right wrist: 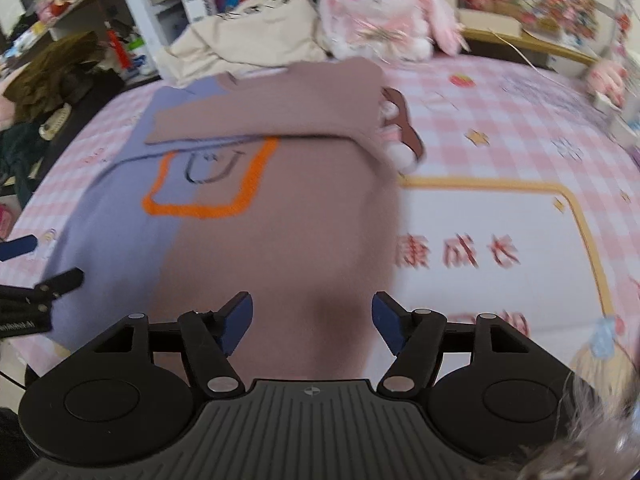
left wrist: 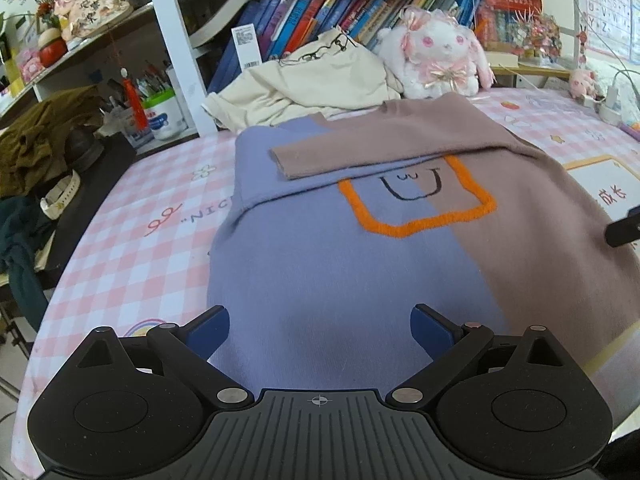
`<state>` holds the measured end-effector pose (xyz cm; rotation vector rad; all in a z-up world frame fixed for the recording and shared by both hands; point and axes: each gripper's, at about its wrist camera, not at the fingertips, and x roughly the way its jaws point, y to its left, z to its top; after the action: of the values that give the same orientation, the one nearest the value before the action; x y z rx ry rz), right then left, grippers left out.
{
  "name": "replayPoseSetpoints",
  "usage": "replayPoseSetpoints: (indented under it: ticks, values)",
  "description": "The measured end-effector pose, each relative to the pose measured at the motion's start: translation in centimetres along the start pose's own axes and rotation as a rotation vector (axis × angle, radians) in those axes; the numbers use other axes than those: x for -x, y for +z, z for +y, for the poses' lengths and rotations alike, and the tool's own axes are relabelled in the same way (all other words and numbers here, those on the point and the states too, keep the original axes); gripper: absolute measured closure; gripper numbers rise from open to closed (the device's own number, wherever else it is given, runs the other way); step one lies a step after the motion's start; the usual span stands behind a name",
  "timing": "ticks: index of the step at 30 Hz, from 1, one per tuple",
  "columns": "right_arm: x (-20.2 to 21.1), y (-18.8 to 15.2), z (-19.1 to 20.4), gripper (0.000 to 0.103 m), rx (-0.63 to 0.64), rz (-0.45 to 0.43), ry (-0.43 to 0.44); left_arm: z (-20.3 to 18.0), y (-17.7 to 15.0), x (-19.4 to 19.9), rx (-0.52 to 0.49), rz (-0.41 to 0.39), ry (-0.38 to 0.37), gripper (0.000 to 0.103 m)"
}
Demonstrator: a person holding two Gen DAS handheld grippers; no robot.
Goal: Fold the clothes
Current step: 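Release the mauve sleeve and smooth it flat with the right gripper, then grasp the sweater hem with the left gripper while the right gripper grasps the mauve hem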
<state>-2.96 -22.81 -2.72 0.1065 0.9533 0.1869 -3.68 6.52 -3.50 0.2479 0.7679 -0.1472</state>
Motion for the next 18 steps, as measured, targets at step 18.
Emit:
replayPoseSetpoints:
  ticks: [18]
  values:
    - [1.0,-3.9,-2.6,0.032,-0.123,0.072,-0.027,4.0,-2.4,-0.1,0.117,0.131,-0.036,0.004]
